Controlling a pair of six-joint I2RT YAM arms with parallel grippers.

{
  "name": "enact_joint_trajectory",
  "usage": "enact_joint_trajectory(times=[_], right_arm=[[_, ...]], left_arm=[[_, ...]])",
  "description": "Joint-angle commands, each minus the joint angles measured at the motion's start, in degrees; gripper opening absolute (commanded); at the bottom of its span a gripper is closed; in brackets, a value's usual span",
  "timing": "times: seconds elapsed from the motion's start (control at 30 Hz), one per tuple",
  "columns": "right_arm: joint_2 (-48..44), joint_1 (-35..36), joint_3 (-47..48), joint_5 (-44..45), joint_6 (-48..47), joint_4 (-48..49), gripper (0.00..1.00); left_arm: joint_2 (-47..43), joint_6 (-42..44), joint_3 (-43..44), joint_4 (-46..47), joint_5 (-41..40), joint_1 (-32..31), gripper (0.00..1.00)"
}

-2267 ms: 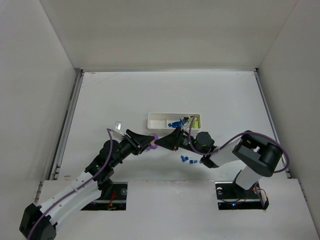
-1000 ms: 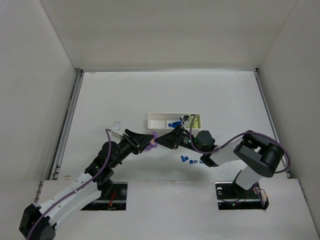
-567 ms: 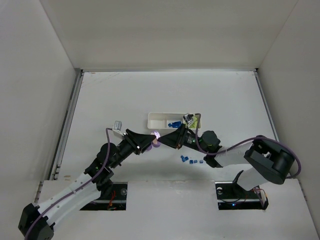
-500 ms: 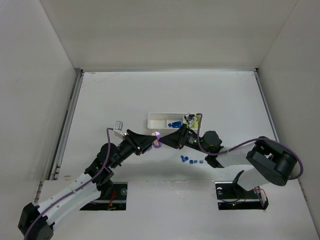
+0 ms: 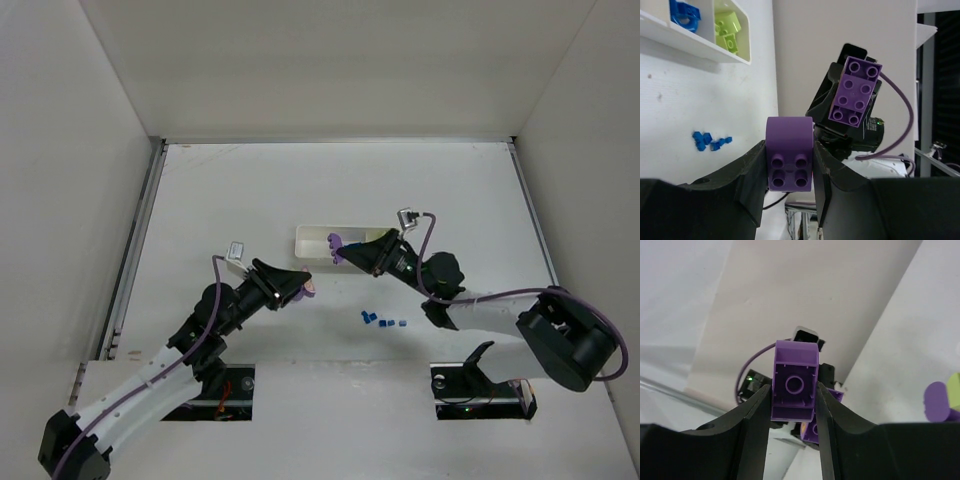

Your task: Sort the legos into containers by color

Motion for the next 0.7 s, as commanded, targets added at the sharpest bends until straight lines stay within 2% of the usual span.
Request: enact_joint_trajectory(times=[0.0,0.2,0.3,0.47,0.67], right_arm=[[0.91,-0.17,4.93,3.01,-7.24,-6.6,0.31],[6.79,0.44,16.35,12.49,-18.84,-29.97,0.31],[10.05,1.5,21.28,16.54,-22.45,-38.6,0.31],[15.23,4.04,27.53,21.82,-26.5,-46.44,0.32],[20.07,6.07,32.37,25.6,-27.12,-50.76,0.33]], left_arm=[[0.92,3.37,4.32,-1.74,0.01,1.97,0.16],[4.26,11.98,9.06,-7.71,-4.46,4.61,0.16],[5.58,15.58,10.82,-10.61,-7.28,5.22,0.16],[7.51,19.55,12.58,-12.64,-12.2,5.49,0.17],[10.59,21.75,13.55,-12.56,-15.45,5.49,0.17]])
